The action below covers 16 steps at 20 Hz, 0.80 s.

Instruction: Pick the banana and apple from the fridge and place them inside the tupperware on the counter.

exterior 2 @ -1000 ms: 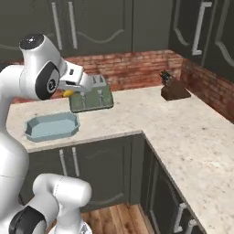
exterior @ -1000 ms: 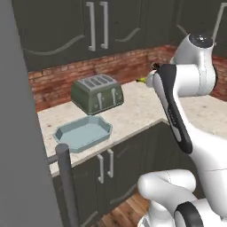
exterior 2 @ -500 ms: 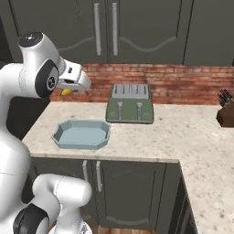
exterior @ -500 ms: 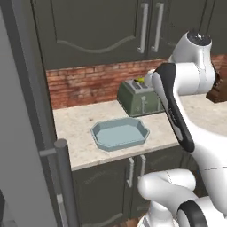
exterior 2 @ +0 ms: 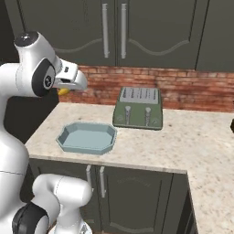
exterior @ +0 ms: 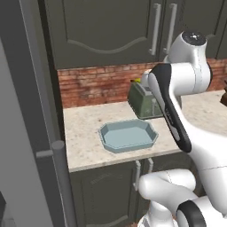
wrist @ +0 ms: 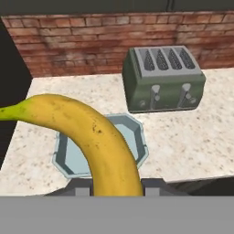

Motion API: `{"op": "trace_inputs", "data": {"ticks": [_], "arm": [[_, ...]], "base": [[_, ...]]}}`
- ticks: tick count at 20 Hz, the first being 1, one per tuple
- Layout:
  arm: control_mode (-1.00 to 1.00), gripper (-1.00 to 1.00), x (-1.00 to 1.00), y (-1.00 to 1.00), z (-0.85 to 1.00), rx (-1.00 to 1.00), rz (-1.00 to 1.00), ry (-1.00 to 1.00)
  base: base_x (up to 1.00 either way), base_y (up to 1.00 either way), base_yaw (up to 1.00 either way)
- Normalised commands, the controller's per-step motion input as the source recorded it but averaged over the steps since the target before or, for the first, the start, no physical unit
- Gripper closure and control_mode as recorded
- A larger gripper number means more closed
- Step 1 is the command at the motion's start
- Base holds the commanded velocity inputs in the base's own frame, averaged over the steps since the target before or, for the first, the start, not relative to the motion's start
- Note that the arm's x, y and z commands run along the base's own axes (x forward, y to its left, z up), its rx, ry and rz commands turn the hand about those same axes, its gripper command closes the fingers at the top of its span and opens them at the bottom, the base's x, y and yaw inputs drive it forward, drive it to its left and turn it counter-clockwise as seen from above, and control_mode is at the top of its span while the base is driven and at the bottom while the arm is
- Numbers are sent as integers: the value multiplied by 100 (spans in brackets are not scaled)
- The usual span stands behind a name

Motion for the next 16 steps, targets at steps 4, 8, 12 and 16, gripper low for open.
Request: {"op": "trace_inputs", "data": {"ticks": [4,8,12,16], "arm": [[-100,100,11,0,-16,0,2,3],[-100,100,36,0,-79,-4,5,11],[-100,100,24,0,-89,-6,6,12],[-100,100,20,0,-79,-8,6,13]], "base": [[31,0,7],[0,0,0],[0,0,0],[0,0,0]]}}
